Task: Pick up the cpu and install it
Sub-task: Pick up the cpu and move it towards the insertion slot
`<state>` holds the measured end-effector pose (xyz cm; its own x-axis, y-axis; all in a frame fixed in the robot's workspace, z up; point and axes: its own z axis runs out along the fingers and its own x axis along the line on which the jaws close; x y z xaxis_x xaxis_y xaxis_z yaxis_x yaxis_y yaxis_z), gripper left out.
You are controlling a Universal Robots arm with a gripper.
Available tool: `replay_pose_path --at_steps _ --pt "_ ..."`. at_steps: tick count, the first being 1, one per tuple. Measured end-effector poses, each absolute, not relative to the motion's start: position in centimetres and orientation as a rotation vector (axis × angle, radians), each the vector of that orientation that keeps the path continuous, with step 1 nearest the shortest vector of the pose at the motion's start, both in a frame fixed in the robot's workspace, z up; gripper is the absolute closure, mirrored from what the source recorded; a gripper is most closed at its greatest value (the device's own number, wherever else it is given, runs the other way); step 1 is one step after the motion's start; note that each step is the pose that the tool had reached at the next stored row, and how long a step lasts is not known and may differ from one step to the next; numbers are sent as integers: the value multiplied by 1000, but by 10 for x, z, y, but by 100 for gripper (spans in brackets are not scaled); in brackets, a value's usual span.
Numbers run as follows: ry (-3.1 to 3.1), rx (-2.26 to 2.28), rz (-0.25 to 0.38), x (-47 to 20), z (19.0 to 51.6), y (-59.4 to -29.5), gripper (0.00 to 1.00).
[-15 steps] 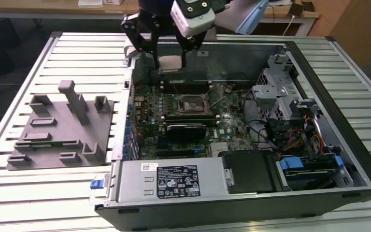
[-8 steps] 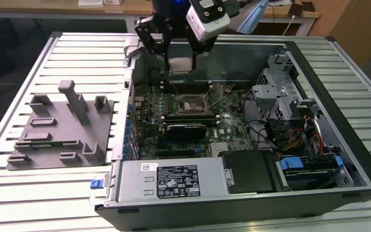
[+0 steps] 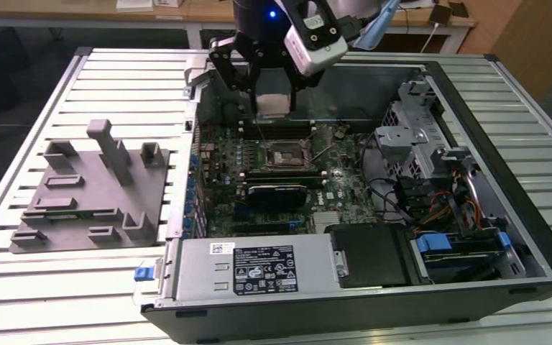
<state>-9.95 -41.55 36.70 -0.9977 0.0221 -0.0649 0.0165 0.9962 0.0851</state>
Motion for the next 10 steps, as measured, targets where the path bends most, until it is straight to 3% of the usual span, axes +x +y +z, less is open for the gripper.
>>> replay_pose_path --at_steps 10 --pt "3082 34 130 -92 349 -415 46"
